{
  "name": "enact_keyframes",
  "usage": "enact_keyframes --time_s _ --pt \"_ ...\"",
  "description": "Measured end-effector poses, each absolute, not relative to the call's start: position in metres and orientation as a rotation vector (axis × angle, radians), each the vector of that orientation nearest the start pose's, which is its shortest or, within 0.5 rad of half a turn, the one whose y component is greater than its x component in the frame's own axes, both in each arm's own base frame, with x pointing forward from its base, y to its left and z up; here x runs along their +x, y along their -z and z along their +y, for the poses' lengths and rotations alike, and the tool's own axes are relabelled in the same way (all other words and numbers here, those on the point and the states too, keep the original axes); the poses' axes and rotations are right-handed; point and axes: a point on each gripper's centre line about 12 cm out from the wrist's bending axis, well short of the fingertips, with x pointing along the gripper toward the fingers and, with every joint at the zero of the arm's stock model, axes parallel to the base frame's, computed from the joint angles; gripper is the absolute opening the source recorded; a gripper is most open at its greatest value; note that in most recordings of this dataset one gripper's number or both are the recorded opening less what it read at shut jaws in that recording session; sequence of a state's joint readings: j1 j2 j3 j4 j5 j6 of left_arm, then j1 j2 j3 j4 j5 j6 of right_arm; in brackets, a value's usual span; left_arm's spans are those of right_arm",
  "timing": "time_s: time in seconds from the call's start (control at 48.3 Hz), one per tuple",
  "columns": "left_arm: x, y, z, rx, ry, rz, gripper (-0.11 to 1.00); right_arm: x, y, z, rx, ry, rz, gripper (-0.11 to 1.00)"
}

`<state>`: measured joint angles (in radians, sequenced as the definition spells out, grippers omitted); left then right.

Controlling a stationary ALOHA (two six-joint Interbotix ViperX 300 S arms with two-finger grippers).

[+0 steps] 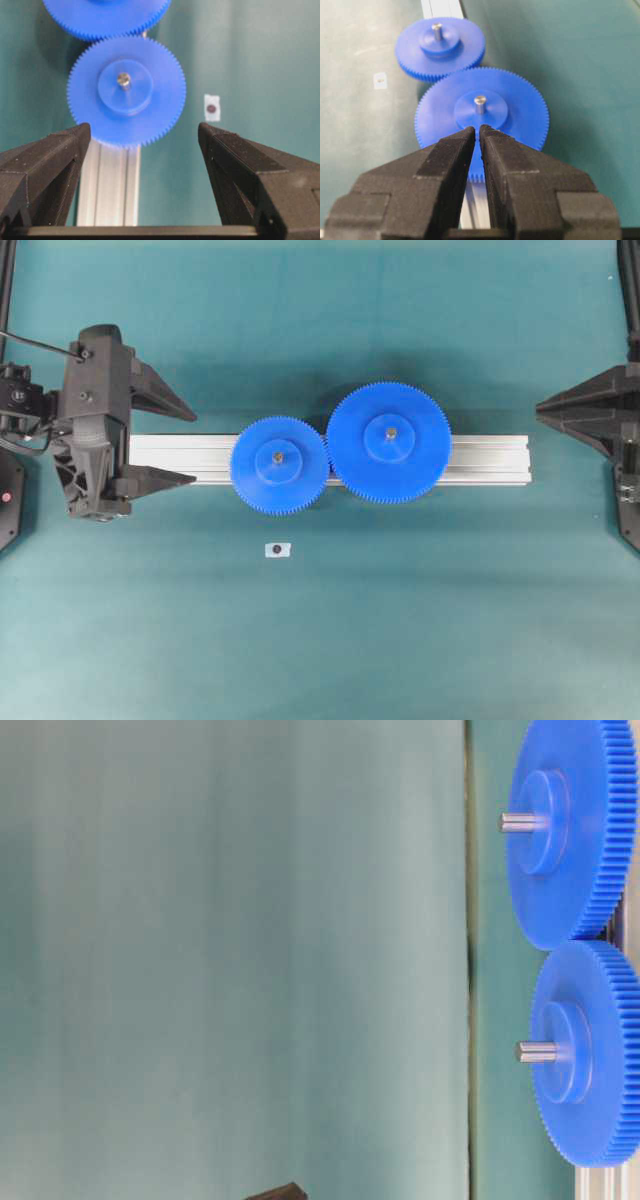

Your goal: Insert the small gear onto the shaft.

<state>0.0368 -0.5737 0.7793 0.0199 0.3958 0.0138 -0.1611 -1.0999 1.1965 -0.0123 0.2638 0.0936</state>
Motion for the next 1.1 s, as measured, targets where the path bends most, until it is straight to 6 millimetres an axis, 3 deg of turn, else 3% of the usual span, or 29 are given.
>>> enact_keyframes --time_s 1.098 --pt "0.2788 -0.278 0.0102 0.028 -0.029 0.58 0.85 0.1642 -0.2414 -0.027 0.11 0.177 0.348 0.27"
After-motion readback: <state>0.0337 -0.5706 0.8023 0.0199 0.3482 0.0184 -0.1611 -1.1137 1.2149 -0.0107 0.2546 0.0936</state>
